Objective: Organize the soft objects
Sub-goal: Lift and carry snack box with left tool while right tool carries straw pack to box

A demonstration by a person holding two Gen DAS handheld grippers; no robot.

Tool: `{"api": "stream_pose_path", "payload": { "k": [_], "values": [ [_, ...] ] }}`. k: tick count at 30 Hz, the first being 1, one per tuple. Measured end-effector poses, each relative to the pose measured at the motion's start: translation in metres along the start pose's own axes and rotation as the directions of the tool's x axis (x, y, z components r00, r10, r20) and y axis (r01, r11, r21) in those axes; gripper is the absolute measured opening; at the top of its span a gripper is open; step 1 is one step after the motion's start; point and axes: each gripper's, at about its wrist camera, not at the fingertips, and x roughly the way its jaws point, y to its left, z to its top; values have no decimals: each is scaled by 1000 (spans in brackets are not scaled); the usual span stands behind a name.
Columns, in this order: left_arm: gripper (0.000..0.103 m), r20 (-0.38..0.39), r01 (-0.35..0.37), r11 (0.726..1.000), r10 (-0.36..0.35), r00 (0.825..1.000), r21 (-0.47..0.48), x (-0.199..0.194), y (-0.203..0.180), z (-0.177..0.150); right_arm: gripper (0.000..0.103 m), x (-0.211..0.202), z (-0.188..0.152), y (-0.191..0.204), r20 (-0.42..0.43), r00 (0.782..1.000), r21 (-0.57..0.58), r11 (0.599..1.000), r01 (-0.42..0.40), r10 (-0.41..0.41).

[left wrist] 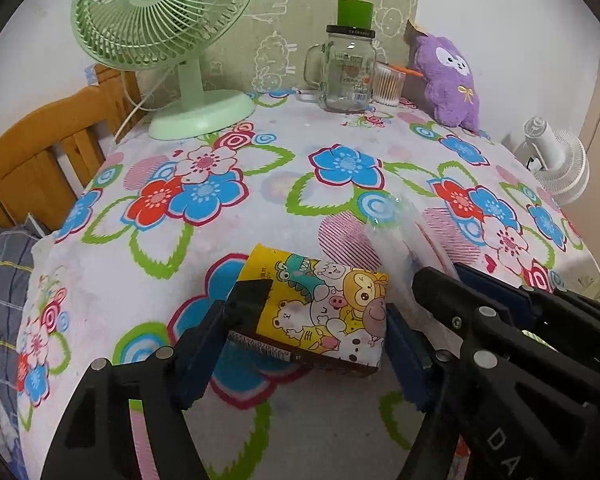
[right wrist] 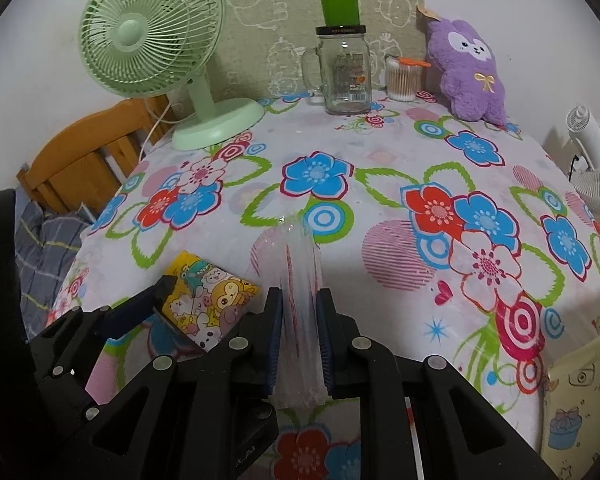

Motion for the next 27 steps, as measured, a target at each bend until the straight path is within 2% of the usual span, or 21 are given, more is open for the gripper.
{"api": "stream_pose_path", "payload": {
  "k": [27],
  "values": [
    [76, 126, -108, 994, 111, 986, -34, -108, -53, -24, 20, -114, -26, -19, 113, 993, -46, 999, -22, 27]
  ]
}}
